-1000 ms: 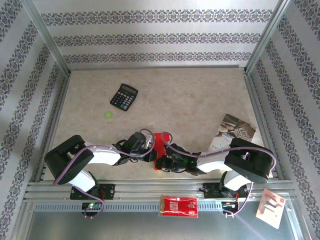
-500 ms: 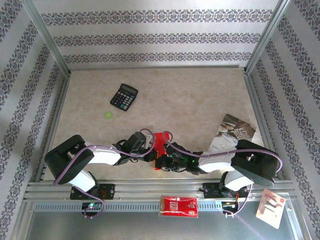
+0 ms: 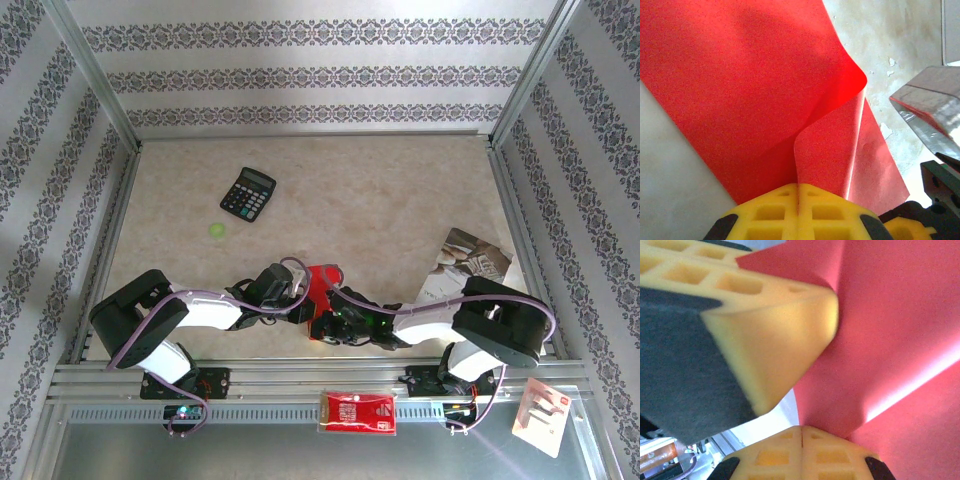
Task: Fold a paper plane with a square sheet of paper (pick it up from the middle)
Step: Fold the triangle a second time at the center of the table.
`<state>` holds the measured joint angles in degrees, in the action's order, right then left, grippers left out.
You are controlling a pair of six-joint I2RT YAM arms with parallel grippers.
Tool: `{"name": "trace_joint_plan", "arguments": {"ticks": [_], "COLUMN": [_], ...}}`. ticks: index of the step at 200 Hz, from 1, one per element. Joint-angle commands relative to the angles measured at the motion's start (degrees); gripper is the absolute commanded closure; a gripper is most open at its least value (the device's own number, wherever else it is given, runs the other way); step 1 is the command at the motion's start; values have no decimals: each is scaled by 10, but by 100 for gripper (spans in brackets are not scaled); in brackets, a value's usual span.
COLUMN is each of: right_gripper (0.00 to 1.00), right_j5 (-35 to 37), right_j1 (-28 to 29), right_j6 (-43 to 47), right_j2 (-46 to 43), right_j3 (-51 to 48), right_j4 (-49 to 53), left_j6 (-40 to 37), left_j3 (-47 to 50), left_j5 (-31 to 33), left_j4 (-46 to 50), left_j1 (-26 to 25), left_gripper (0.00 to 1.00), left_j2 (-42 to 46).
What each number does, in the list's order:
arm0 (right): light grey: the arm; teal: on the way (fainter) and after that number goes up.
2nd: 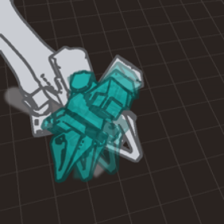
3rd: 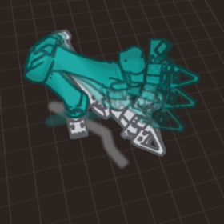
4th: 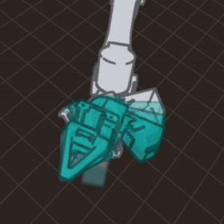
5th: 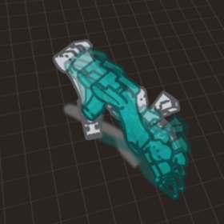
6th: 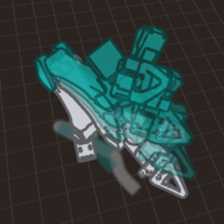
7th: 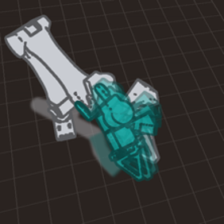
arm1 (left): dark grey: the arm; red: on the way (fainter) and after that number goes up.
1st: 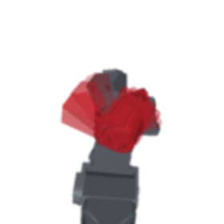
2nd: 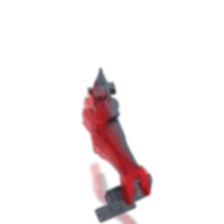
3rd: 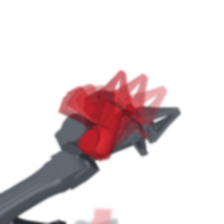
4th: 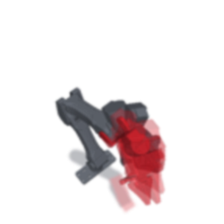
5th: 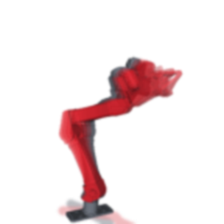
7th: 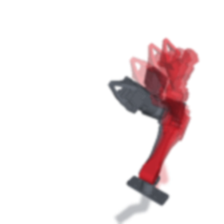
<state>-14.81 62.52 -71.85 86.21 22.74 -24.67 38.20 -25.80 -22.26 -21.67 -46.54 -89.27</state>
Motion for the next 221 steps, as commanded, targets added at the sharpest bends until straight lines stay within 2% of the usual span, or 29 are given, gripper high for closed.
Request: {"name": "trace_joint_plan", "arguments": {"ticks": [1, 81, 157, 221], "right_gripper": [100, 100, 100, 100], "right_j5": [3, -16, -5, -16], "right_j1": [7, 14, 9, 19], "right_j6": [10, -4, 7, -11], "right_j2": [-23, 32, -15, 30], "right_j3": [11, 12, 16, 3], "right_j4": [19, -8, 14, -20], "left_j6": [-7, -7, -10, -8], "left_j3": [10, 11, 8, 11], "left_j5": [56, 57, 59, 58], "left_j4": [68, 70, 75, 74], "left_j1": [-5, -5, -5, -5], "left_gripper": [100, 100, 100, 100], "left_j2": [-46, -42, -43, -42]}}
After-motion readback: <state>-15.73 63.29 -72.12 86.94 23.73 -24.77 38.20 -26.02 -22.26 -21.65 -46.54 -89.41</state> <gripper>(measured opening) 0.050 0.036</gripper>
